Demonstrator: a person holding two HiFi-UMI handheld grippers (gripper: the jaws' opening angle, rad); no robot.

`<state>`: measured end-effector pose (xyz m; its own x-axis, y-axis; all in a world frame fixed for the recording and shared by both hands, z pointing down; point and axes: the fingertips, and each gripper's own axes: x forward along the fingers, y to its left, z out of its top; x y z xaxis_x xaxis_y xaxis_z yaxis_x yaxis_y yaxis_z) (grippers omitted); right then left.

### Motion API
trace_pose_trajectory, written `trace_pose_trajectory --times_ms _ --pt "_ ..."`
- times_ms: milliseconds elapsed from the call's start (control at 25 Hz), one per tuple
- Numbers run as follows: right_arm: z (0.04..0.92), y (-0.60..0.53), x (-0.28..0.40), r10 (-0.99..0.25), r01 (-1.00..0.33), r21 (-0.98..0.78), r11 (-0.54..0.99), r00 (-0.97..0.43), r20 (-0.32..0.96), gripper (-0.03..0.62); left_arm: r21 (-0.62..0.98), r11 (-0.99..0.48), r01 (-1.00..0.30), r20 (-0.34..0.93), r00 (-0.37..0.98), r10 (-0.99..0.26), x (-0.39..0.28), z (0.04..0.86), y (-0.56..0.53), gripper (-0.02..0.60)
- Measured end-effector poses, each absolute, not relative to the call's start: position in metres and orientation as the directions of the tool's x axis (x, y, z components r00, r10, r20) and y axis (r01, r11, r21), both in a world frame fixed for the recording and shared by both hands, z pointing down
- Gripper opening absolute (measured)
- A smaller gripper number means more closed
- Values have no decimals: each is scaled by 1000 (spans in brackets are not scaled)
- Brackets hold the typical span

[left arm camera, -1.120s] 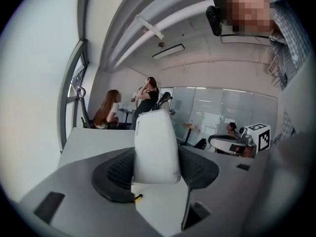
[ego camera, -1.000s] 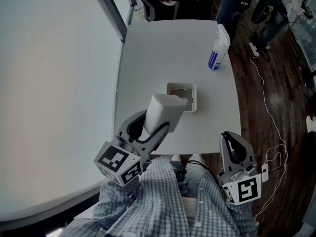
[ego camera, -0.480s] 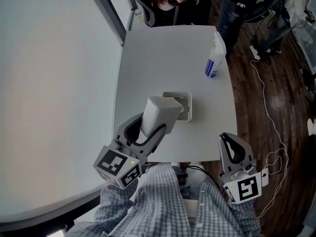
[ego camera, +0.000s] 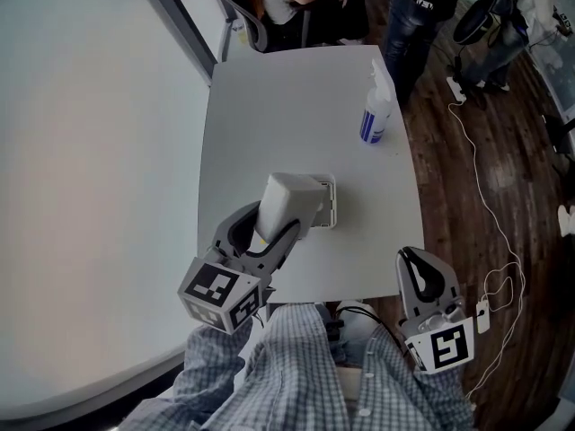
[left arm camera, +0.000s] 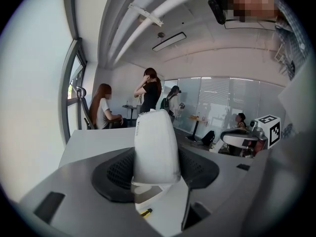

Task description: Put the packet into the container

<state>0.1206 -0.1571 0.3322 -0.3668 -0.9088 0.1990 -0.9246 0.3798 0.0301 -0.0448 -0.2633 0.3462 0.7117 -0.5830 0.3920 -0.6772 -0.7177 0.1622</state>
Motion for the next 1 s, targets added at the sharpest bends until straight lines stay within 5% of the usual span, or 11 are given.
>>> trace_pose_trajectory --times_ms 1000 --pt "360 -152 158 -917 -953 -1 302 -291 273 32 130 -733 -668 588 647 -485 -16 440 -307 265"
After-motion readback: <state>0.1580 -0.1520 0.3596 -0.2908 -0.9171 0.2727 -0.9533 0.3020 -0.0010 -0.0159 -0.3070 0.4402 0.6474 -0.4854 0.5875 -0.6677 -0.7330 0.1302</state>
